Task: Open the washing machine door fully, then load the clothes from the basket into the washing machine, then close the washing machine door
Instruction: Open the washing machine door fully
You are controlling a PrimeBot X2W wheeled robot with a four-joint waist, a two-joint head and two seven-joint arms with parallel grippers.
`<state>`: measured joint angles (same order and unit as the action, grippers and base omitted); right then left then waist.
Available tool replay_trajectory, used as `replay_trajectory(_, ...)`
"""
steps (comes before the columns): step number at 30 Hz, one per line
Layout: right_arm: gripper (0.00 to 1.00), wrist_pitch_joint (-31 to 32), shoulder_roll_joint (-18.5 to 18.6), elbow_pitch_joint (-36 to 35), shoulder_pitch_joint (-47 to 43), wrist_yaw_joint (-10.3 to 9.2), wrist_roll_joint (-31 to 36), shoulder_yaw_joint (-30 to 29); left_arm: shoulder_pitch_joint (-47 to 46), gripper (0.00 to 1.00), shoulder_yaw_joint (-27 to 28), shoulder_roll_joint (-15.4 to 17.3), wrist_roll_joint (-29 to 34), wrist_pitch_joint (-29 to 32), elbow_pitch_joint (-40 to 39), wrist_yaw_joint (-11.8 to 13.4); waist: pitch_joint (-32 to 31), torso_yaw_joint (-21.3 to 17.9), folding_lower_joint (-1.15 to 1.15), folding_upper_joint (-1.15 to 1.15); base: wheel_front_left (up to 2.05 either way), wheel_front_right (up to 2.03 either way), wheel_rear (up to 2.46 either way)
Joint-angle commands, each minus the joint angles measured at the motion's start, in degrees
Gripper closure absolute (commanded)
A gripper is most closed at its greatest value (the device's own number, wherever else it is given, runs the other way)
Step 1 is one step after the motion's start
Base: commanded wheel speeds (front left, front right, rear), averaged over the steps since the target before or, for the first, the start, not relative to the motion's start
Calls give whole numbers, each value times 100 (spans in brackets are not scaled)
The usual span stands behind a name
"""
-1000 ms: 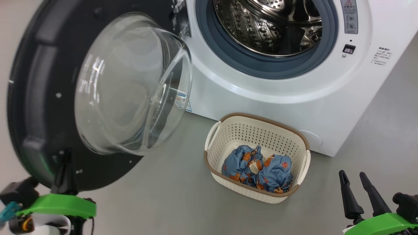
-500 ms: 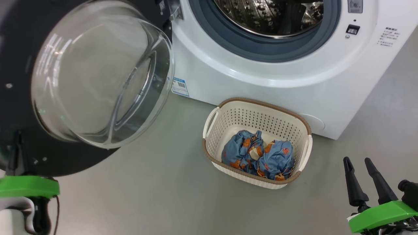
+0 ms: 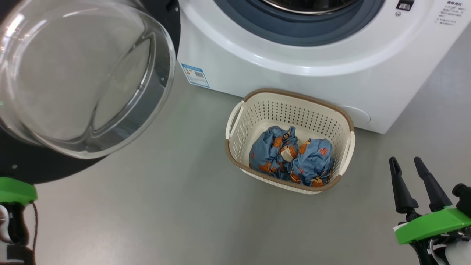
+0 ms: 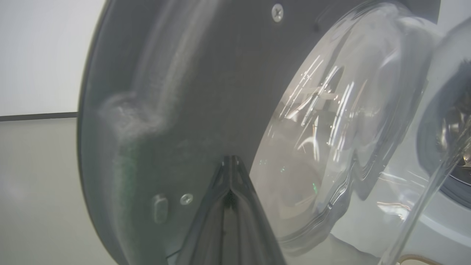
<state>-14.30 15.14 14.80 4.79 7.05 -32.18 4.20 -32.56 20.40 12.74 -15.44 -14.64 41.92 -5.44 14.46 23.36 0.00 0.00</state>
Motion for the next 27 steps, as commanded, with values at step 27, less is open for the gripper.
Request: replay_trajectory(27, 0, -70, 98, -179, 412, 44, 110, 91, -592, 100, 1250, 658, 607, -36, 459, -96, 373, -227, 0, 0, 0, 0, 0)
